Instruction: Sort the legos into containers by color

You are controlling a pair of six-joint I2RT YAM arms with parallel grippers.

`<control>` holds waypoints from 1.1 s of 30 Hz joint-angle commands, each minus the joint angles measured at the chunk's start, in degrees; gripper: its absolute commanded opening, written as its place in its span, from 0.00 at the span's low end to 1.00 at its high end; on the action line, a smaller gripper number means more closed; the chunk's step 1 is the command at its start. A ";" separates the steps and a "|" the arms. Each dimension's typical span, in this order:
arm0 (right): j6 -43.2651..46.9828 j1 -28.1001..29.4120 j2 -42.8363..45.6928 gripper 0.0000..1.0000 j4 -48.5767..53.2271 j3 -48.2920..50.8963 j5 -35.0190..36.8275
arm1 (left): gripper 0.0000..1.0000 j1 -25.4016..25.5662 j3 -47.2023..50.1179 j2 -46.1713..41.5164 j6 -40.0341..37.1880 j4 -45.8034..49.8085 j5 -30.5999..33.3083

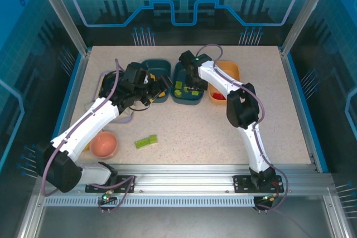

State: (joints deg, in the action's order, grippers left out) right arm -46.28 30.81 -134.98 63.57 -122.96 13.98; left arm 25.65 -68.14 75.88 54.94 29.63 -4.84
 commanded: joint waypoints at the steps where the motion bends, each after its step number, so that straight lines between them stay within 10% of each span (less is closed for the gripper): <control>1: -1.92 0.17 -4.08 0.36 4.85 -5.73 -2.03 | 0.86 -0.42 -1.47 1.01 -1.76 0.80 -0.96; 14: 3.21 3.72 5.17 0.61 0.47 -9.18 -2.51 | 0.84 -0.43 4.46 -6.03 12.07 25.55 6.91; 25: 21.81 15.80 40.40 0.67 -32.83 41.29 -14.92 | 0.84 -0.29 23.66 -12.56 38.89 25.57 0.65; 33: 23.91 18.69 48.45 0.67 -39.15 56.68 -29.77 | 0.87 -0.29 26.70 -6.18 56.47 14.91 1.41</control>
State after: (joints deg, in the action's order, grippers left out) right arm -25.30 48.16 -89.47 29.82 -68.01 -7.57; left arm 25.65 -40.99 66.74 101.71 49.34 -2.85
